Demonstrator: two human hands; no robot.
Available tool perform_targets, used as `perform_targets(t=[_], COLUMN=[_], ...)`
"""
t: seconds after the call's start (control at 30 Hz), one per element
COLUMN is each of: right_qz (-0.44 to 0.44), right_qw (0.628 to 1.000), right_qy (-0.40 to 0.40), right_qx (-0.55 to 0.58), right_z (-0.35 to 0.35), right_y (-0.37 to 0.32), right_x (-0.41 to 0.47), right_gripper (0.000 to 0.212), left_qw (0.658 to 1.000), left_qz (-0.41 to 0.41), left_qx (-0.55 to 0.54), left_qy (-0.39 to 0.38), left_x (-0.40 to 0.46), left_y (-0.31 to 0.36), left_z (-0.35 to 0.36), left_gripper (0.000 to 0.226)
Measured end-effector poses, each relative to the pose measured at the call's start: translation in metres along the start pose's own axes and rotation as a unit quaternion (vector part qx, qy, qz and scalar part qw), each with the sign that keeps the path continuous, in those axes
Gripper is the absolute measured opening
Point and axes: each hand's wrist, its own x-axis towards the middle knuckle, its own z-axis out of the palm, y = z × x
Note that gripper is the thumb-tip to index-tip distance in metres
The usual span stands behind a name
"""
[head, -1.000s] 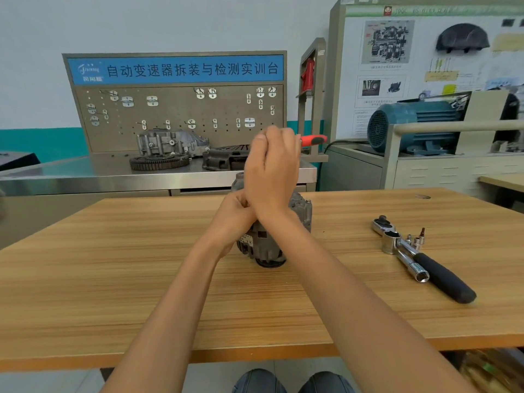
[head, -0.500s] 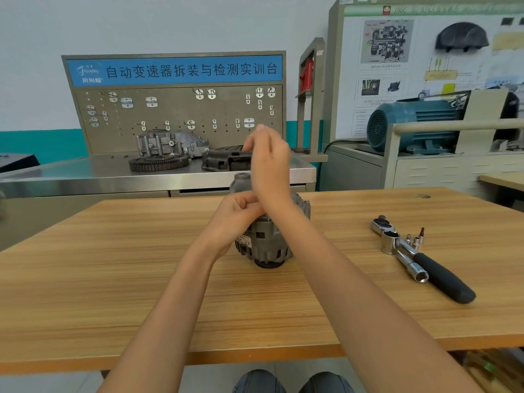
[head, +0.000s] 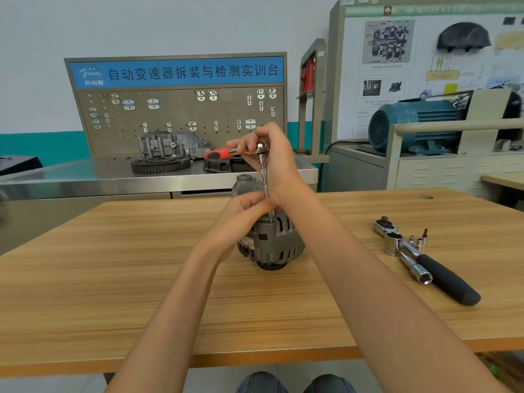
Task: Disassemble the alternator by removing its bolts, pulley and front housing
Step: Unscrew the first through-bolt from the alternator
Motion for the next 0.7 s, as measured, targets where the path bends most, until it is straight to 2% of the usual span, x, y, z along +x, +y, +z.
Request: perform_targets(t=[0.1, 0.2, 0.27, 0.33, 0.4, 0.43, 0.57, 0.7], right_qz=[-0.018, -0.116, -0.194, -0.252, -0.272, -0.274, -0.277, -0.284], right_qw=[0.996, 0.971, 0.931, 0.866, 0.807, 0.793, 0.809, 0.808], right_qy=[0.045, 0.109, 0.151, 0.198, 0.238, 0.244, 0.234, 0.235], right_qx=[-0.075, -0.176, -0.269, -0.384, -0.468, -0.486, -0.463, -0.46], right_z=[0.005, 0.009, 0.012, 0.013, 0.012, 0.012, 0.011, 0.012], right_y=[0.004, 0.013, 0.019, 0.024, 0.025, 0.025, 0.022, 0.022], right_x=[0.001, -0.006, -0.012, -0.017, -0.019, -0.019, -0.019, -0.019], right_gripper=[0.042, 0.035, 0.029, 0.019, 0.01, 0.009, 0.008, 0.007], left_qw=[1.0, 1.0, 0.999, 0.998, 0.997, 0.997, 0.997, 0.997], left_qz=[-0.003, -0.011, -0.024, -0.035, -0.038, -0.037, -0.042, -0.047], left_qx=[0.008, 0.011, 0.026, 0.036, 0.037, 0.04, 0.033, 0.034], left_qy=[0.004, 0.014, 0.032, 0.048, 0.056, 0.059, 0.048, 0.054], left_x=[0.0, -0.001, 0.0, 0.002, 0.003, 0.004, 0.003, 0.005], left_y=[-0.001, -0.002, -0.003, -0.005, -0.007, -0.007, -0.005, -0.006], left_z=[0.0, -0.001, -0.001, -0.001, -0.001, -0.001, 0.0, 0.0], left_gripper=[0.024, 0.03, 0.021, 0.018, 0.018, 0.015, 0.021, 0.02])
